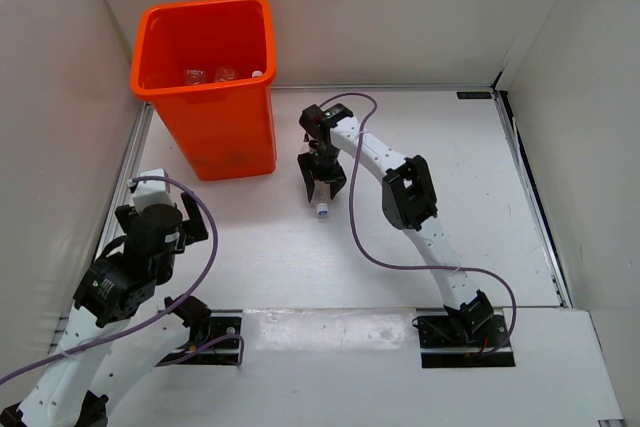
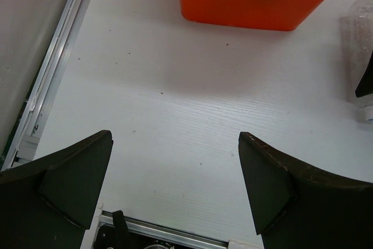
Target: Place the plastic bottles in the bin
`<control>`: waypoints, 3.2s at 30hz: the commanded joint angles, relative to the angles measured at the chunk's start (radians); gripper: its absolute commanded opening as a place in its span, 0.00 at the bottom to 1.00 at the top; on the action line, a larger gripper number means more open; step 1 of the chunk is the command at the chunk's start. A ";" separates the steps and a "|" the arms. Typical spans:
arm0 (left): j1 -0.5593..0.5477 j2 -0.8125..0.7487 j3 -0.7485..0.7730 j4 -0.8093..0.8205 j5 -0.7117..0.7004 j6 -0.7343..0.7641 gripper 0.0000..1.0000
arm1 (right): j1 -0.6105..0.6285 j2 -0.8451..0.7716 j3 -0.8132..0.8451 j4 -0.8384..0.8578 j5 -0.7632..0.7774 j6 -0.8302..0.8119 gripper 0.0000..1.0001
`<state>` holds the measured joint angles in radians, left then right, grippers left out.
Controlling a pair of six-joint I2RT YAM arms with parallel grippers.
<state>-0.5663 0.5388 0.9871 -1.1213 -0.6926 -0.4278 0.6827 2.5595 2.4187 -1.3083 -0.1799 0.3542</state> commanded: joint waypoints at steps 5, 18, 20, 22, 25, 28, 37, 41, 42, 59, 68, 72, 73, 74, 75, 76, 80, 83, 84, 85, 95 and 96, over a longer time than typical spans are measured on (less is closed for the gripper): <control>-0.004 -0.007 -0.011 0.008 -0.016 0.004 1.00 | -0.008 -0.068 -0.118 0.024 -0.016 -0.024 0.22; -0.004 -0.005 -0.013 0.006 -0.015 0.006 1.00 | -0.040 -0.418 -0.483 0.172 0.097 -0.020 0.00; -0.003 -0.007 -0.011 0.005 -0.018 0.004 1.00 | -0.038 -0.478 -0.506 0.181 0.123 -0.015 0.00; -0.003 -0.007 -0.011 0.006 -0.016 0.001 1.00 | -0.043 -0.527 -0.518 0.193 0.148 -0.011 0.00; -0.003 -0.005 -0.010 0.008 -0.015 0.004 1.00 | -0.037 -0.625 -0.508 0.207 0.175 -0.004 0.00; -0.004 -0.002 -0.013 0.008 -0.013 0.006 1.00 | -0.015 -0.703 -0.463 0.213 0.281 0.009 0.00; -0.003 -0.003 -0.011 0.008 -0.010 0.003 1.00 | 0.044 -0.846 -0.237 0.422 0.460 0.005 0.00; -0.003 -0.002 -0.015 0.012 -0.008 0.004 1.00 | 0.119 -0.800 -0.112 0.484 0.543 -0.064 0.00; -0.003 0.001 -0.015 0.012 -0.005 0.006 1.00 | 0.129 -0.792 -0.089 0.526 0.586 -0.093 0.00; -0.003 0.009 -0.013 0.029 0.030 0.027 1.00 | 0.310 -0.463 0.215 1.122 0.803 -0.461 0.00; -0.003 0.046 -0.016 0.057 0.047 0.058 1.00 | 0.256 -0.328 0.261 1.259 0.703 -0.419 0.00; -0.003 0.069 -0.010 0.057 0.056 0.067 1.00 | 0.244 -0.276 0.278 1.261 0.660 -0.399 0.00; -0.003 0.072 -0.008 0.055 0.056 0.066 1.00 | 0.242 -0.272 0.276 1.256 0.660 -0.394 0.00; -0.004 0.070 -0.007 0.055 0.056 0.067 1.00 | 0.235 -0.265 0.278 1.249 0.633 -0.385 0.00; -0.003 0.072 -0.008 0.057 0.054 0.067 1.00 | 0.227 -0.263 0.276 1.223 0.622 -0.362 0.00; -0.004 0.070 -0.011 0.055 0.054 0.067 1.00 | 0.222 -0.262 0.273 1.216 0.608 -0.362 0.06; -0.003 0.053 -0.015 0.055 0.054 0.066 1.00 | 0.233 -0.251 0.273 1.209 0.602 -0.331 0.39; -0.003 0.043 -0.015 0.057 0.053 0.067 1.00 | 0.239 -0.239 0.270 1.216 0.611 -0.337 0.57; -0.003 0.047 -0.016 0.055 0.053 0.066 1.00 | 0.241 -0.236 0.272 1.200 0.602 -0.319 0.66; -0.004 0.046 -0.016 0.052 0.053 0.066 1.00 | 0.238 -0.234 0.272 1.186 0.602 -0.308 0.71; -0.003 0.049 -0.016 0.048 0.053 0.061 1.00 | 0.221 -0.258 0.258 1.132 0.605 -0.236 0.90; -0.003 0.046 -0.016 0.046 0.053 0.064 1.00 | 0.221 -0.257 0.253 1.132 0.605 -0.235 0.90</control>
<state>-0.5663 0.5892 0.9749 -1.0763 -0.6430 -0.3668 0.9123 2.3180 2.6492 -0.1848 0.4221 0.0898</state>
